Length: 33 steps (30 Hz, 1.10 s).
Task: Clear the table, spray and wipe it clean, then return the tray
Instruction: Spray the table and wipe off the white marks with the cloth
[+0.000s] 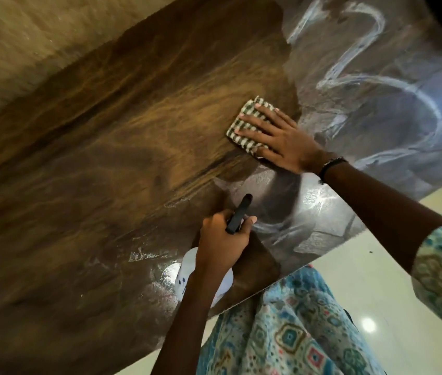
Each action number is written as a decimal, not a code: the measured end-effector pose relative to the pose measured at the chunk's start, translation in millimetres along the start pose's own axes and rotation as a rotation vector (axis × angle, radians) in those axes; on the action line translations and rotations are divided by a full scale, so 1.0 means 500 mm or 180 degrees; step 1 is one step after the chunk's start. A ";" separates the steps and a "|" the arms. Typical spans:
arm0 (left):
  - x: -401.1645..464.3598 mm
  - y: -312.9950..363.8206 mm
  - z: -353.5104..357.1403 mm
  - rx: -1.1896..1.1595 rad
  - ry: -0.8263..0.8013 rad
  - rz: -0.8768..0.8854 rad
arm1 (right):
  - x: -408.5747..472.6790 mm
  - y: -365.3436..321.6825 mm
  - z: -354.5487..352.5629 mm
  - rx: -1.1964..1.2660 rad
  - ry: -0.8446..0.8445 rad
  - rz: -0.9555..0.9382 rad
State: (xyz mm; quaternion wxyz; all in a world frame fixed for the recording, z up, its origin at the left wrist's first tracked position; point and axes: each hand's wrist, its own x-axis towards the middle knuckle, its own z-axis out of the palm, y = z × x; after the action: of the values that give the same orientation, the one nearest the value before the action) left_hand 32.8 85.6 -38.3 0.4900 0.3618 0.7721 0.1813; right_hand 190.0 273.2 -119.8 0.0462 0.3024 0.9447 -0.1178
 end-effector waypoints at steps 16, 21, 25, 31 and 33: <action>-0.042 0.047 0.022 0.0132 0.0116 -0.0314 | -0.043 0.029 -0.020 0.0141 0.0005 0.0418; -0.059 0.049 0.019 -0.0057 0.0264 -0.0293 | -0.057 -0.066 0.006 0.0203 0.0154 0.0484; -0.060 0.053 0.017 0.0018 0.0209 -0.0170 | -0.135 -0.178 0.040 0.0178 -0.0009 -0.0328; -0.066 0.060 0.018 -0.0047 0.0203 -0.0063 | -0.256 -0.085 0.039 0.0094 -0.0110 -0.0235; -0.069 0.059 0.019 -0.0069 0.0245 -0.0025 | -0.235 -0.033 0.019 0.0134 -0.0019 0.0257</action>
State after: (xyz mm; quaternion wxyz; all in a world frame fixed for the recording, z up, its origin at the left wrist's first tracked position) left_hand 61.2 79.4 -2.3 0.4645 0.3462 0.7898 0.2015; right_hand 276.4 191.9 -107.2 0.0474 0.3409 0.9289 -0.1366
